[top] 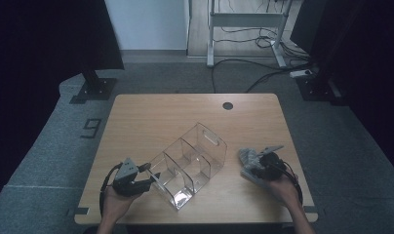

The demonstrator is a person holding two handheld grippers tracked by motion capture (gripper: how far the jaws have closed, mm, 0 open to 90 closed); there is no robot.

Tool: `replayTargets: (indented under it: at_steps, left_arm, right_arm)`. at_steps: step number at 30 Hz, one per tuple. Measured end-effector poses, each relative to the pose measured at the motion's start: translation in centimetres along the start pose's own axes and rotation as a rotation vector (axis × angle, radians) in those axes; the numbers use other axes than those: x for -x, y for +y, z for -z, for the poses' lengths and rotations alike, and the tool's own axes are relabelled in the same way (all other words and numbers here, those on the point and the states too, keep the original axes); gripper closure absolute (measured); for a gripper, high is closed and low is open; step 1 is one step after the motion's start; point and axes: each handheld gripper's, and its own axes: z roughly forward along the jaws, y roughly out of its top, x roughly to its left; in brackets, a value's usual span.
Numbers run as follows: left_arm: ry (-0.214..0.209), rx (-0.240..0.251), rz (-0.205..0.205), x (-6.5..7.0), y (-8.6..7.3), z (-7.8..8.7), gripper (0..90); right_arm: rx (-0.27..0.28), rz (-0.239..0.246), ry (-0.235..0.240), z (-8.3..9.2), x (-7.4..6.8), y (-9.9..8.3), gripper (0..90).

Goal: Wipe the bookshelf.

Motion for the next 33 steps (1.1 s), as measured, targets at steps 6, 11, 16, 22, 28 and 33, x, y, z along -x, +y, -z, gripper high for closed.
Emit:
replayTargets:
  at_steps: [6, 11, 16, 22, 28, 33]
  left_arm:
    - [-0.001, -0.004, -0.001, 0.1, 0.0, 0.0, 44.8]
    - [0.001, -0.004, 0.003, 0.2, 0.0, 0.0, 44.7]
    - [0.001, -0.006, 0.002, 0.3, 0.0, 0.0, 44.7]
    - [0.003, -0.008, 0.003, 0.4, 0.0, 0.0, 44.7]
    - [0.004, -0.009, 0.005, 0.5, 0.0, 0.0, 44.6]
    - [0.004, -0.012, 0.004, 0.6, 0.1, 0.0, 44.5]
  right_arm:
    - [0.047, 0.001, 0.012, 1.4, -0.2, 0.3, 62.7]
    - [0.072, 0.009, 0.016, 2.3, -0.4, 1.0, 62.3]
    - [0.102, 0.015, 0.031, 3.4, -0.6, 1.4, 62.1]
    - [0.132, 0.017, 0.030, 5.1, -0.6, 1.9, 62.3]
    - [0.158, 0.039, 0.034, 7.4, -0.8, 3.3, 62.4]
    - [0.186, 0.039, 0.067, 8.8, -1.2, 4.8, 62.4]
